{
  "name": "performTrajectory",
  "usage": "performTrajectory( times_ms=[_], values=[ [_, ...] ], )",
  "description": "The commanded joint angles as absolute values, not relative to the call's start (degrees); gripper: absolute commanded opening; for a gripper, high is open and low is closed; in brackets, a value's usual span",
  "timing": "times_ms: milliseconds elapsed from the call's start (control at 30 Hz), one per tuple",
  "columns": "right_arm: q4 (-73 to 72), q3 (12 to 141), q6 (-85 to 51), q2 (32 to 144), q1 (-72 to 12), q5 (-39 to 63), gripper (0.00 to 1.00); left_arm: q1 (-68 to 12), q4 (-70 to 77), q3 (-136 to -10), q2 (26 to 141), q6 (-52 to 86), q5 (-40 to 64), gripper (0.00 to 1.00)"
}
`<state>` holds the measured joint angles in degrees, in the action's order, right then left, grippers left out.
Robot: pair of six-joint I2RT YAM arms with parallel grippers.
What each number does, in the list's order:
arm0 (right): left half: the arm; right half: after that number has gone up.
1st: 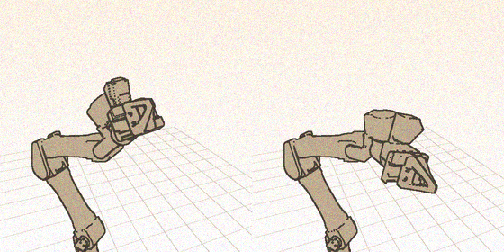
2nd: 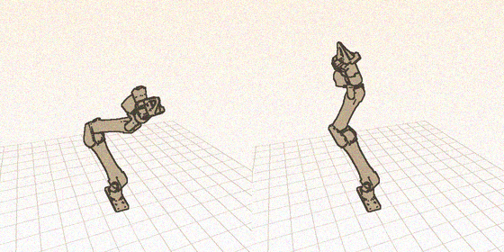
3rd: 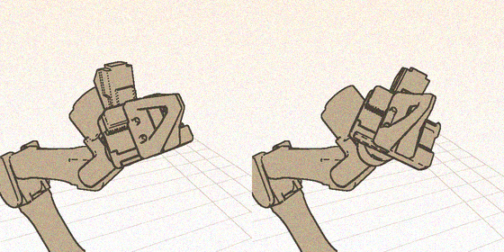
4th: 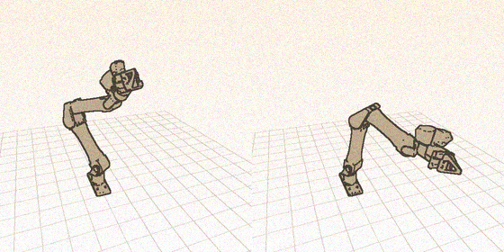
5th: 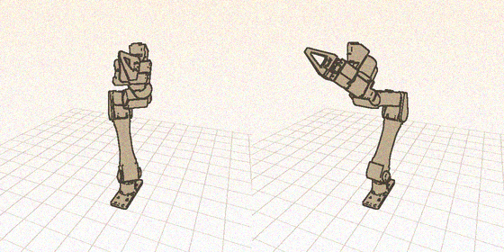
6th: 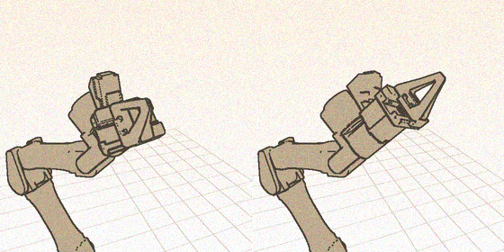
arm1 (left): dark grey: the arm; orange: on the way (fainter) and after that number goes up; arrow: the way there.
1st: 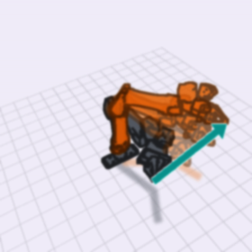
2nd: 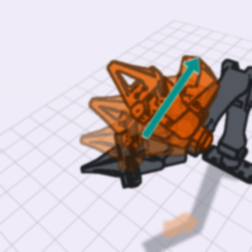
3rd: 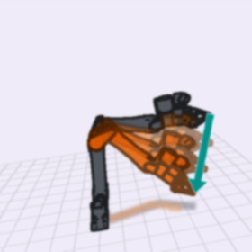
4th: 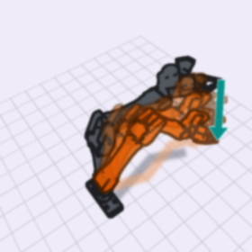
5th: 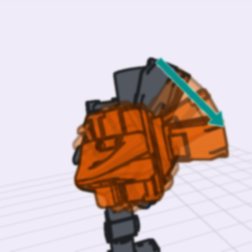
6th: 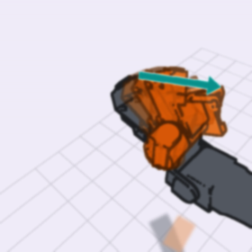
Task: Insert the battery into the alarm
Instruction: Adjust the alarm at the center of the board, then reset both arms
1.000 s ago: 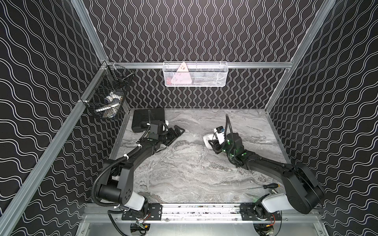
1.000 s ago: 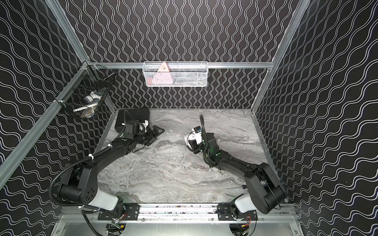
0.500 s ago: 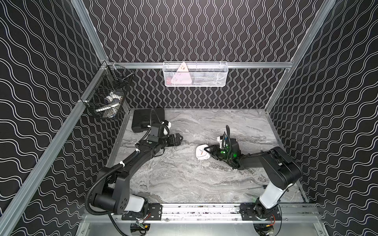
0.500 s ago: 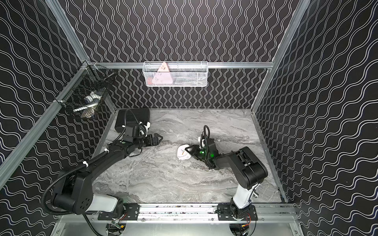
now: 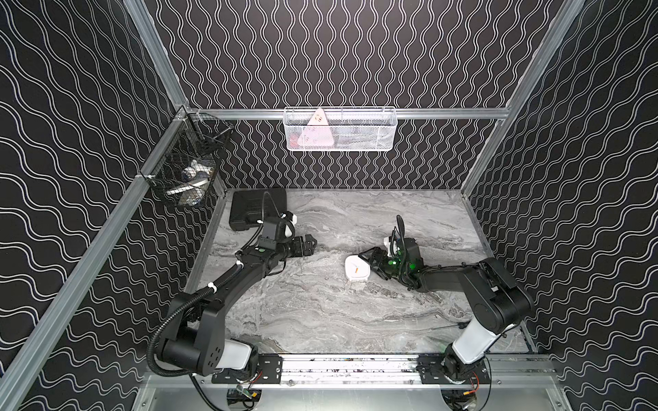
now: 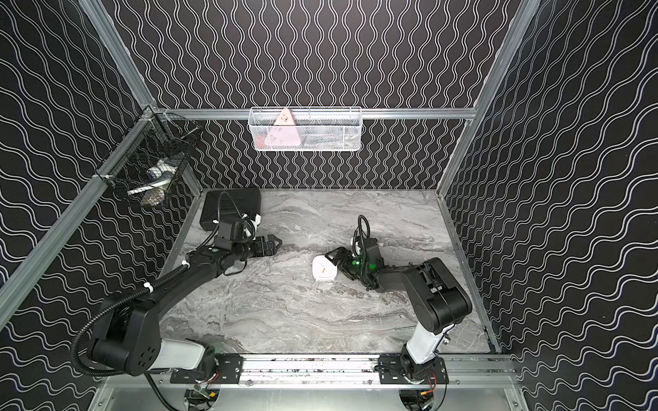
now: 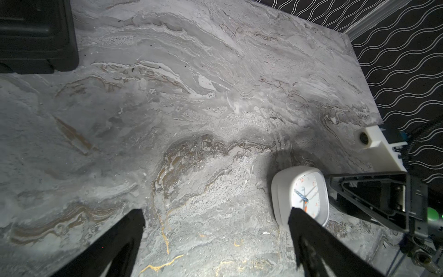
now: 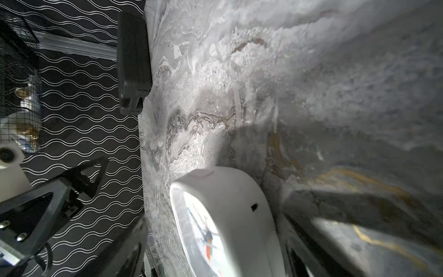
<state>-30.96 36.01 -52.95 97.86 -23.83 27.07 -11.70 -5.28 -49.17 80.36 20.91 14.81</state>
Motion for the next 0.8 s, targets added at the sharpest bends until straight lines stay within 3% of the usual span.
performTrajectory(
  times_ms=[0, 167, 333, 500, 767],
  values=[
    [-25.8, 35.9, -50.0, 96.2, -23.5, 26.0, 0.92, -11.8, -5.1, -49.0, 79.6, 21.3, 12.5, 0.99],
    [-12.0, 37.5, -41.2, 89.7, -23.0, 19.7, 1.00, -12.2, 2.7, -43.2, 77.0, 22.4, 1.2, 0.99],
    [-1.9, 38.6, -31.0, 81.2, -22.3, 7.2, 0.99, -12.3, 13.0, -35.7, 72.8, 13.8, -12.0, 0.99],
    [-8.4, 34.4, -19.7, 71.5, -20.1, -9.0, 0.99, -11.7, 28.1, -27.2, 71.9, 4.6, -17.5, 0.99],
    [-28.4, 25.1, -8.0, 66.4, -11.3, -24.0, 0.99, -10.5, 47.5, -19.4, 77.3, -3.9, -19.7, 0.99]
  ],
)
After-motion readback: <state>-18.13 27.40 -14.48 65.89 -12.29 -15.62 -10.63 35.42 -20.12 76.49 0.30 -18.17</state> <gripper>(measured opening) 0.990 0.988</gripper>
